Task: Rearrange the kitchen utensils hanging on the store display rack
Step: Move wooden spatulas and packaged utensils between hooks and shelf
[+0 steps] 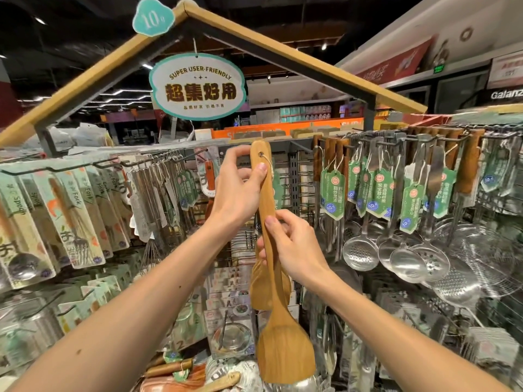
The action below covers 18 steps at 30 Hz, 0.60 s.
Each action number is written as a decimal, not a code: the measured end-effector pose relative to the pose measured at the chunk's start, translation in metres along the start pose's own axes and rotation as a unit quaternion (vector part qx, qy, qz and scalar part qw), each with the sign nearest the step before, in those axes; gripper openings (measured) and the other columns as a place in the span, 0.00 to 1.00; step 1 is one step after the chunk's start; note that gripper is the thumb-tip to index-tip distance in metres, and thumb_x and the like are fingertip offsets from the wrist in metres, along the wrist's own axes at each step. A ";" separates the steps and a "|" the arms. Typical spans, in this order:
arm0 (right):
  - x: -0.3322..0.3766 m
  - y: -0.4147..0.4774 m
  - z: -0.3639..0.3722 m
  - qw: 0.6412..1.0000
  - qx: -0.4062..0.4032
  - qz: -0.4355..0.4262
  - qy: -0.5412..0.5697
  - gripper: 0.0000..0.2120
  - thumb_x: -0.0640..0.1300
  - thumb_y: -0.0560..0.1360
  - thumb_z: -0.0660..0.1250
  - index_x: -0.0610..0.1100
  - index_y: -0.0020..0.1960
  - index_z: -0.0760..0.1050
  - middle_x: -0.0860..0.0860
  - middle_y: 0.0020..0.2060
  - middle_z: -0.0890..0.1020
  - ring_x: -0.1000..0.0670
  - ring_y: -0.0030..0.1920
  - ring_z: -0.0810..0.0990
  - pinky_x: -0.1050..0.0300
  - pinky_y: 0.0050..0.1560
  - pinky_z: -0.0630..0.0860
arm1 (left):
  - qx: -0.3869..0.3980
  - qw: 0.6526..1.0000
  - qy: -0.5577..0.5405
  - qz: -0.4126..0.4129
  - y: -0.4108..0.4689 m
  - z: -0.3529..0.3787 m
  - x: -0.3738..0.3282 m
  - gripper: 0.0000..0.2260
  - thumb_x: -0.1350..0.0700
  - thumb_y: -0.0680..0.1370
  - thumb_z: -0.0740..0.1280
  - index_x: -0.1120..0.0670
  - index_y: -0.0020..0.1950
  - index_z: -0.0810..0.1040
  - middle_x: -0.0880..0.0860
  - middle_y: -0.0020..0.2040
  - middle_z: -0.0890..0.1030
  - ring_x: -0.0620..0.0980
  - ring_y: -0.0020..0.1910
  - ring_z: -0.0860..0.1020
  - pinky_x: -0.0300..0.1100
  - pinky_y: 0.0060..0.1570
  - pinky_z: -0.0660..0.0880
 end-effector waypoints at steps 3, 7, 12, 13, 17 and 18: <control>0.007 0.001 -0.003 1.000 -0.010 -0.011 -0.017 0.09 0.48 0.83 0.59 0.45 0.53 0.75 0.42 0.38 0.83 0.50 0.32 0.84 0.45 0.37 0.83 | 0.010 0.999 0.018 0.036 0.003 0.002 -0.007 0.15 0.56 0.83 0.64 0.46 0.68 0.67 0.55 0.43 0.85 0.52 0.39 0.85 0.56 0.44 0.83; 0.007 0.009 -0.008 0.998 -0.033 -0.017 -0.058 0.11 0.53 0.82 0.60 0.48 0.48 0.76 0.39 0.39 0.82 0.42 0.33 0.85 0.37 0.37 0.81 | 0.006 0.999 0.041 0.011 0.016 0.007 0.002 0.15 0.56 0.82 0.64 0.45 0.68 0.68 0.53 0.42 0.85 0.49 0.38 0.85 0.56 0.45 0.83; -0.005 0.026 -0.024 0.988 -0.081 -0.016 -0.128 0.08 0.53 0.81 0.63 0.50 0.47 0.70 0.51 0.32 0.78 0.50 0.32 0.77 0.50 0.40 0.76 | -0.017 0.995 0.096 0.015 0.029 0.008 0.016 0.16 0.53 0.81 0.66 0.41 0.66 0.69 0.49 0.39 0.84 0.51 0.45 0.83 0.57 0.51 0.80; -0.007 0.030 -0.027 0.986 -0.088 -0.013 -0.144 0.07 0.52 0.81 0.64 0.50 0.49 0.69 0.54 0.30 0.77 0.52 0.32 0.74 0.52 0.40 0.73 | -0.022 0.992 0.122 0.028 0.030 0.009 0.015 0.16 0.52 0.81 0.67 0.41 0.66 0.68 0.49 0.38 0.83 0.51 0.46 0.82 0.57 0.53 0.78; -0.019 0.051 -0.033 0.970 -0.075 0.029 -0.231 0.09 0.54 0.80 0.64 0.48 0.48 0.75 0.55 0.38 0.79 0.51 0.43 0.80 0.52 0.48 0.76 | -0.018 0.985 0.167 0.045 0.038 0.012 0.013 0.18 0.55 0.81 0.66 0.48 0.70 0.67 0.48 0.35 0.81 0.43 0.37 0.80 0.46 0.43 0.77; -0.023 0.056 -0.031 0.969 -0.067 0.041 -0.236 0.10 0.54 0.80 0.64 0.48 0.48 0.76 0.54 0.40 0.80 0.50 0.45 0.80 0.51 0.51 0.77 | -0.010 0.985 0.170 0.043 0.039 0.014 0.015 0.19 0.55 0.82 0.66 0.49 0.71 0.67 0.49 0.35 0.81 0.41 0.36 0.80 0.42 0.39 0.76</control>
Point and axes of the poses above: each hand's wrist, its own y-axis towards the middle knuckle, its own z-axis out of the palm, x = y × z, the point moved 10 cm from there along y, towards the middle knuckle
